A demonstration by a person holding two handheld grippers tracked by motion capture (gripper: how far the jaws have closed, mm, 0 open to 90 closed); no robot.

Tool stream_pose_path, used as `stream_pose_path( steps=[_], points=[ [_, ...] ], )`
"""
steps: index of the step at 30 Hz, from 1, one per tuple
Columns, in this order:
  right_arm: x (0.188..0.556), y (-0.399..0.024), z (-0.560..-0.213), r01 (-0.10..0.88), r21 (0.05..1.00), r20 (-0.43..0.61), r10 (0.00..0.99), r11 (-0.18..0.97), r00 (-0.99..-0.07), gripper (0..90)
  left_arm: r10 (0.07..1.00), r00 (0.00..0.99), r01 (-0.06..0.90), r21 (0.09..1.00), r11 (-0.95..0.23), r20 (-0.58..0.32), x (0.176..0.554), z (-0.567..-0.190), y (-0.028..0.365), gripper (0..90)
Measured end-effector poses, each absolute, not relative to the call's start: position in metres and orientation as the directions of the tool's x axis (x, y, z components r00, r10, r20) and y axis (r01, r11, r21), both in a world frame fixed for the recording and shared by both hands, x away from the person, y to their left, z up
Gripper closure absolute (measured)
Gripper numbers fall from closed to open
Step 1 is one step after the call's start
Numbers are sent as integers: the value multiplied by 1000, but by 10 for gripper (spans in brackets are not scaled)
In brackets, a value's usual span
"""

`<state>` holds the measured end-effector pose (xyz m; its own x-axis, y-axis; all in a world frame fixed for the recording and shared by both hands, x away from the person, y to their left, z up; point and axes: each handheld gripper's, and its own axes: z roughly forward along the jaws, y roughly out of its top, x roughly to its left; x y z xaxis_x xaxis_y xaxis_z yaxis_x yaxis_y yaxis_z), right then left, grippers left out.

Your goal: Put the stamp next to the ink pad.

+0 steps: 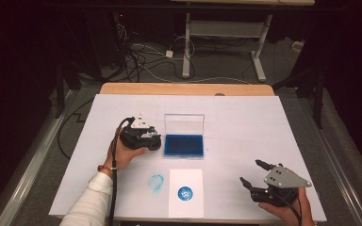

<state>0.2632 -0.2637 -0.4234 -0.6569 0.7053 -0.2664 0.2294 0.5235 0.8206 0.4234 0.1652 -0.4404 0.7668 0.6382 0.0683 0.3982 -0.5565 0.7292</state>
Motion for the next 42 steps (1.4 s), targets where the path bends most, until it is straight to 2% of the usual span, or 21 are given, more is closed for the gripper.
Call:
stream_pose_path(
  steps=[23, 32, 42],
  points=[
    [263, -263, -424, 230, 815, -268, 699, 532, -663, 266, 636, 770, 413, 717, -562, 55, 423, -446, 167, 534],
    [263, -263, -424, 230, 814, -269, 698, 533, -663, 266, 636, 770, 405, 731, -549, 52, 420, -442, 167, 469],
    [263, -263, -424, 227, 815, -271, 696, 534, -665, 265, 644, 758, 342, 775, -531, 107, 408, -426, 169, 398]
  ],
)
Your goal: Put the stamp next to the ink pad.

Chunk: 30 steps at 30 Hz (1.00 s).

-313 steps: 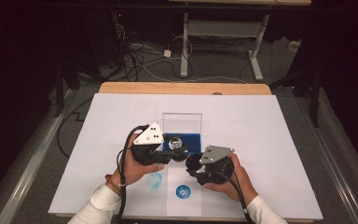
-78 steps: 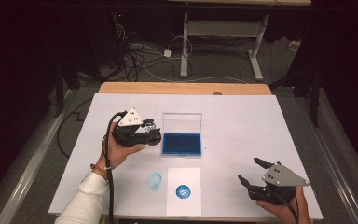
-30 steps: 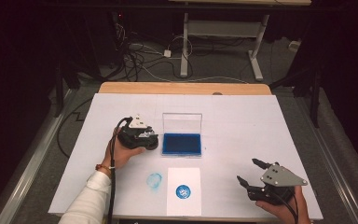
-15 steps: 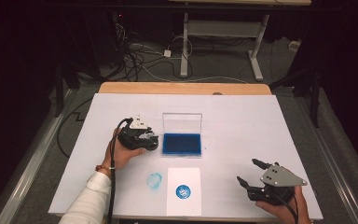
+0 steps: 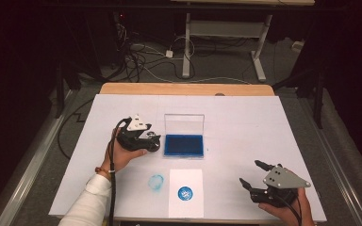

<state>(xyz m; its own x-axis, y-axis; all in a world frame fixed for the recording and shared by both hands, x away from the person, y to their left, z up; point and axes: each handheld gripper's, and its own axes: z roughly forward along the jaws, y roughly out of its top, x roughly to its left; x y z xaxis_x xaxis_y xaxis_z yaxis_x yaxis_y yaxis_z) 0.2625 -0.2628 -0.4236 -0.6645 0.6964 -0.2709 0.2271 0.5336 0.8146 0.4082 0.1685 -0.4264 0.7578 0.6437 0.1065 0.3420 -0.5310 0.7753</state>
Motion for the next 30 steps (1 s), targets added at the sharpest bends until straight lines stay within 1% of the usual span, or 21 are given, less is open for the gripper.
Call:
stream_pose_path(
  steps=[4, 6, 11, 14, 17, 19, 30],
  points=[
    [263, -263, -424, 226, 814, -272, 696, 534, -665, 264, 633, 765, 311, 792, -526, 119, 404, -422, 169, 380],
    [263, -262, -424, 227, 813, -272, 695, 536, -665, 265, 635, 761, 300, 797, -524, 131, 401, -420, 168, 355],
    [262, -262, -423, 226, 815, -272, 696, 533, -664, 264, 664, 734, 295, 814, -500, 142, 399, -417, 166, 216],
    [262, -262, -423, 223, 818, -272, 698, 530, -663, 263, 668, 733, 297, 825, -481, 125, 398, -418, 166, 168],
    [262, -262, -423, 224, 816, -272, 697, 532, -664, 262, 669, 731, 291, 827, -481, 132, 397, -417, 166, 165],
    [262, -262, -423, 225, 816, -270, 696, 532, -665, 261, 667, 734, 286, 831, -477, 130, 396, -416, 166, 141],
    [262, -261, -423, 223, 817, -272, 696, 532, -665, 262, 658, 738, 267, 831, -488, 150, 388, -410, 162, 141]
  ],
)
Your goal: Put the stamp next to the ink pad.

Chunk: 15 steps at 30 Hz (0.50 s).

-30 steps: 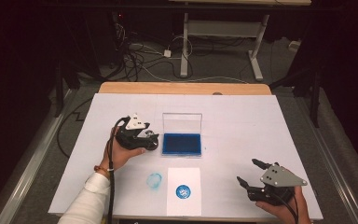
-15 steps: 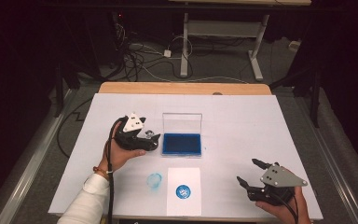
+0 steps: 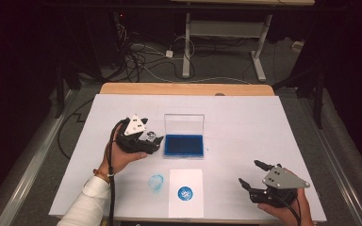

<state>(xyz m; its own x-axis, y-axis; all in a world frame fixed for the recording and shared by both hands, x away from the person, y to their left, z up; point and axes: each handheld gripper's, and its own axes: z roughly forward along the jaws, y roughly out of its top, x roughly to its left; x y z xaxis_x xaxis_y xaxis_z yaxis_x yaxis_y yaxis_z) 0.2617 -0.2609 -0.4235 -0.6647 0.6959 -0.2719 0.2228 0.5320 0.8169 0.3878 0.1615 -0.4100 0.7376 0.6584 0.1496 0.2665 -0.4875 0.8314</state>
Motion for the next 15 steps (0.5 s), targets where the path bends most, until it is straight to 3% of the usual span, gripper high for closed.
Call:
stream_pose_path(
  steps=[15],
  points=[
    [258, -256, -422, 206, 821, -282, 692, 533, -664, 259, 644, 734, 196, 840, -506, 217, 363, -394, 160, 144]
  ],
)
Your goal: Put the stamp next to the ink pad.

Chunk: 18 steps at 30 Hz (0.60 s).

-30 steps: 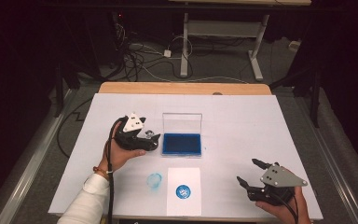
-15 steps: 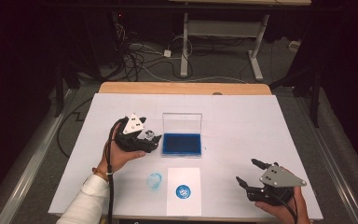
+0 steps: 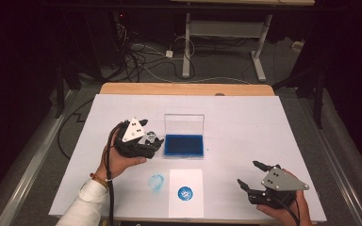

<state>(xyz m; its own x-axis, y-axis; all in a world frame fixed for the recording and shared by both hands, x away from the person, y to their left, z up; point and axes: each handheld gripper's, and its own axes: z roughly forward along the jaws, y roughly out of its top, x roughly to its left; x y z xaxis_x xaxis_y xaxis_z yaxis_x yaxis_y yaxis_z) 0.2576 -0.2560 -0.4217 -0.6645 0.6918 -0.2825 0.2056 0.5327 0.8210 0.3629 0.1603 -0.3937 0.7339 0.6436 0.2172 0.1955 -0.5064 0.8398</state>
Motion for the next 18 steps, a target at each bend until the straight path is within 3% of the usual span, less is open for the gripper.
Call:
stream_pose_path(
  steps=[18],
  points=[
    [257, -260, -419, 202, 832, -292, 717, 518, -633, 244, 610, 745, 141, 829, -540, 271, 335, -394, 158, 144]
  ],
)
